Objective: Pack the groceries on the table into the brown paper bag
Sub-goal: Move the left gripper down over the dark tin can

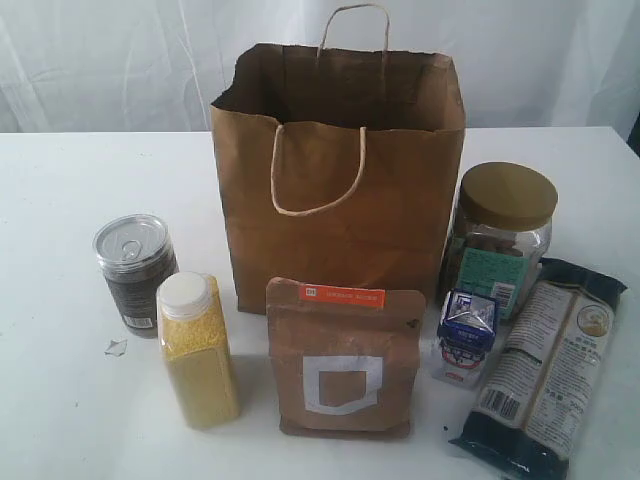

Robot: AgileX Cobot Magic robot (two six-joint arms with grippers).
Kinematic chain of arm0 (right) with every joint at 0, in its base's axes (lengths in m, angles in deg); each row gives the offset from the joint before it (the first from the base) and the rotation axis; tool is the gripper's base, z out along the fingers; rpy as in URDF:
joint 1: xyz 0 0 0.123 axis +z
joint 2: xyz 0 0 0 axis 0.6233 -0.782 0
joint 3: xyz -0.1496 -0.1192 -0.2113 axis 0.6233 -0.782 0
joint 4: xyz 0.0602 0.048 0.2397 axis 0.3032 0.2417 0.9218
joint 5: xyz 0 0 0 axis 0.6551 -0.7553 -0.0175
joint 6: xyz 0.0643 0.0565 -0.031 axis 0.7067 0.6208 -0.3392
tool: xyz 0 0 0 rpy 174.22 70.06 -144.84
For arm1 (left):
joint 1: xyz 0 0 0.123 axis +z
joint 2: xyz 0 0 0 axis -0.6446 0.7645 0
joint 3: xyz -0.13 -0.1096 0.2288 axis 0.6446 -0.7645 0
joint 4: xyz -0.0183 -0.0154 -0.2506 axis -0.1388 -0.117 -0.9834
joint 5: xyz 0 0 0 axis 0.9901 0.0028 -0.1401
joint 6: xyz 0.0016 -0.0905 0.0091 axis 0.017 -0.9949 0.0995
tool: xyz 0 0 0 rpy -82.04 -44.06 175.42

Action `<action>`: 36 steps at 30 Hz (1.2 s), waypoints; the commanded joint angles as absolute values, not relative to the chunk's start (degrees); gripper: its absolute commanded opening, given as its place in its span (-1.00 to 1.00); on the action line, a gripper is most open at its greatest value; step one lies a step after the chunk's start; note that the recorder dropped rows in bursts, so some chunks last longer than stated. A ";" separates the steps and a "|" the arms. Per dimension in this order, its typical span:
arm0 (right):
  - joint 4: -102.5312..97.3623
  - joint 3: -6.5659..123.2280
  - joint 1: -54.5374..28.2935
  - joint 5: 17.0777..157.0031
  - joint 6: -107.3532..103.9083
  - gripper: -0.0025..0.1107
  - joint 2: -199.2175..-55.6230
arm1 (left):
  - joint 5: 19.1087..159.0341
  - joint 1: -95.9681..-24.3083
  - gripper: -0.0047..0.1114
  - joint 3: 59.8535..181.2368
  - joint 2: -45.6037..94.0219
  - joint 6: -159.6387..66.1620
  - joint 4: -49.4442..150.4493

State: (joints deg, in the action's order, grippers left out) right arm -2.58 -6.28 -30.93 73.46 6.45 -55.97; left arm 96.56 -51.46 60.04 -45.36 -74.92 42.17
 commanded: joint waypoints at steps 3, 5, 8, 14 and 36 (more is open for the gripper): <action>-2.19 -6.57 -31.18 73.88 6.73 -0.96 -55.62 | 88.65 -51.80 -0.90 63.11 -45.60 -84.75 45.88; -2.19 -6.57 -31.18 73.88 6.73 -0.96 -55.62 | 84.59 -51.80 -0.90 65.91 -45.60 -84.48 45.89; -2.19 -6.57 -31.18 73.88 6.73 -0.96 -55.62 | 80.35 -51.80 -0.86 71.63 -42.84 -81.16 45.79; -2.19 -6.57 -31.18 73.88 6.73 -0.96 -55.62 | 78.54 -51.80 0.04 78.85 -32.76 -68.31 42.14; -2.19 -6.57 -31.18 73.88 6.73 -0.96 -55.62 | 36.14 -51.80 0.39 128.73 28.21 -40.10 28.59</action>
State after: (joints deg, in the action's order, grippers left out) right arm -2.58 -6.28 -30.93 73.46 6.56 -55.97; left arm 43.40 -51.46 123.00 23.78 -40.15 25.82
